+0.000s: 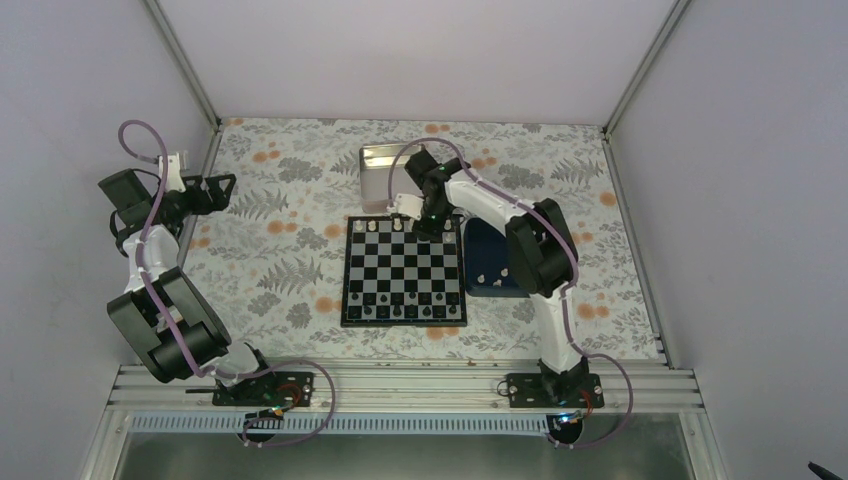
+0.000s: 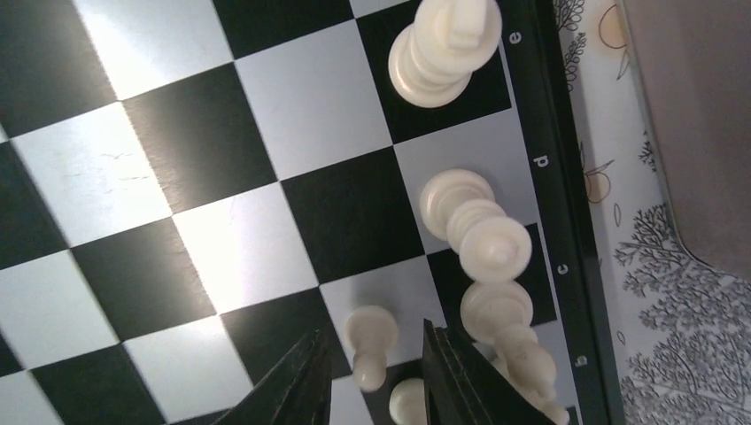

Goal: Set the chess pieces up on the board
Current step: Place the chess piece on the chessboard, then pick up the chess piece from the storage box.

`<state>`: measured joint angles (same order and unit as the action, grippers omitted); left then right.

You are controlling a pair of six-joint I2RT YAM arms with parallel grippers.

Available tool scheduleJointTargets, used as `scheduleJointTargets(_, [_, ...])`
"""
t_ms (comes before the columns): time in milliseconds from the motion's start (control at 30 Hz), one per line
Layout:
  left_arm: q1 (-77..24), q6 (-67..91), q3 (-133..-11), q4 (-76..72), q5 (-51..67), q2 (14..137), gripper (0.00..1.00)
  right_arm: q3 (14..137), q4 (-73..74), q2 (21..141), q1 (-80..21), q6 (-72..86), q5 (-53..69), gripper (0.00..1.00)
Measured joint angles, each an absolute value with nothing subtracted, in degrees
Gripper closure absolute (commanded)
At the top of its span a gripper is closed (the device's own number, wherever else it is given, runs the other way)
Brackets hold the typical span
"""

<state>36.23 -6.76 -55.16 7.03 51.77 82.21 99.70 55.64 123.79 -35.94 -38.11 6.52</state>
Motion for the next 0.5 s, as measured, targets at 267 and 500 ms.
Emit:
scheduleJointTargets(267, [36.27, -6.76, -55.16, 7.03, 52.31, 82.21, 0.00, 95.59, 57.71, 112.05, -35.07, -37.78, 6.22, 0.62])
scheduleJointTargets(500, [36.32, -6.72, -55.16, 7.01, 52.80, 82.21, 0.00, 83.90, 57.23, 100.01, -24.18, -37.65, 5.19, 0.60])
